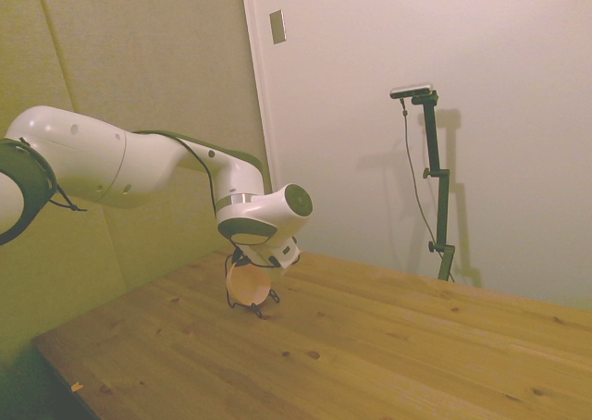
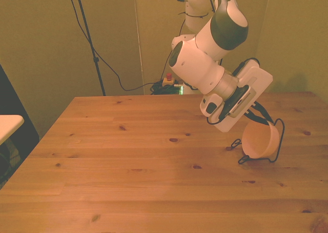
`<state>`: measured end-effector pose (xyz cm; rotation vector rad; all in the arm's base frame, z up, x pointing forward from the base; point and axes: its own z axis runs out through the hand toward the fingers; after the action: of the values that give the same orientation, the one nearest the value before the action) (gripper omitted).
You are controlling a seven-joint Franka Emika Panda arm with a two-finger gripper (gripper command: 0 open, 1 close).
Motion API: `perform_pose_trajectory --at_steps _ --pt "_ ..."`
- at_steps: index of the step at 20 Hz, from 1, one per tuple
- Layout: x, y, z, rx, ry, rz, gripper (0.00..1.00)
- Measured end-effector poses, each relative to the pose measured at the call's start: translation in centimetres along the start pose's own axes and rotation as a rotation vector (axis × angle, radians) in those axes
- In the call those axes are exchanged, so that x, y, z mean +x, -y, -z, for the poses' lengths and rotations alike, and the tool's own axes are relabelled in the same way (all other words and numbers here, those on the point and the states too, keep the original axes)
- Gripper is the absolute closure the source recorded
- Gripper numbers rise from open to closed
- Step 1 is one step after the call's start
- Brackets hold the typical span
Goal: Load the bowl
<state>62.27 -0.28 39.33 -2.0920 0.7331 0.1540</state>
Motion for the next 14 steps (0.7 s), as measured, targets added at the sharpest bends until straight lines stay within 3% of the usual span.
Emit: perform_pose_trajectory --at_steps 9,14 --pt "0.0 0.1 1.6 0.01 -0.024 0.0 0.0" --pt "-0.8 -0.4 5.5 0.009 -0.096 -0.03 0.0"
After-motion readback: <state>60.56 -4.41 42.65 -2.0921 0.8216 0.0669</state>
